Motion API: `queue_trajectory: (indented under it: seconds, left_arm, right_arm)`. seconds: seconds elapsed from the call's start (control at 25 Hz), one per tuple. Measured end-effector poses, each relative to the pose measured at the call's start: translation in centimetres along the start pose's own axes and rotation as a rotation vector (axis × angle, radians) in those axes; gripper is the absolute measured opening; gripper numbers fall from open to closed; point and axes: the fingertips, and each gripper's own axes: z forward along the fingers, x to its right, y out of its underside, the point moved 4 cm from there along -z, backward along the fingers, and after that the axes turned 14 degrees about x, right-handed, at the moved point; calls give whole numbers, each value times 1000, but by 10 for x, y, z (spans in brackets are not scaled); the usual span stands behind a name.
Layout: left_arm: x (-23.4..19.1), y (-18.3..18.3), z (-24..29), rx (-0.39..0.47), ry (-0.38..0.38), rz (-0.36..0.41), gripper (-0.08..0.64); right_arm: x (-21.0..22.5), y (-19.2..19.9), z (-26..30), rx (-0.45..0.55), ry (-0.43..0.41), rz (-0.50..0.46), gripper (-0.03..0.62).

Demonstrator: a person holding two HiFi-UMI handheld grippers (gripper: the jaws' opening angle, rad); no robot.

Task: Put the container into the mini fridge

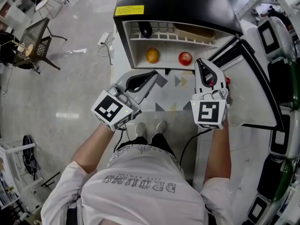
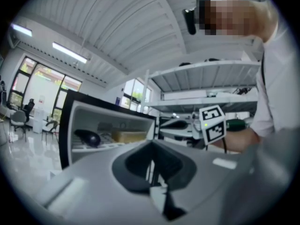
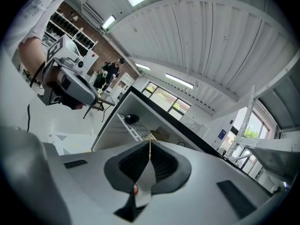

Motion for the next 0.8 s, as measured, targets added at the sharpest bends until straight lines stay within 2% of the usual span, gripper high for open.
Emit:
queue_trajectory:
  seconds: [0.24,0.6,0.8]
  left_arm:
    - [9,-6,-5,28,22,9,8]
    - [17,-10,-13,20,37,23,8]
    - [18,-8,-18,15,35,27,8]
  right_arm:
    - [-11,-14,-18,29,16,34,3]
    - [-24,-31,-40,66,37,100,2]
    - [-31,-30,-47,74,45,204,2]
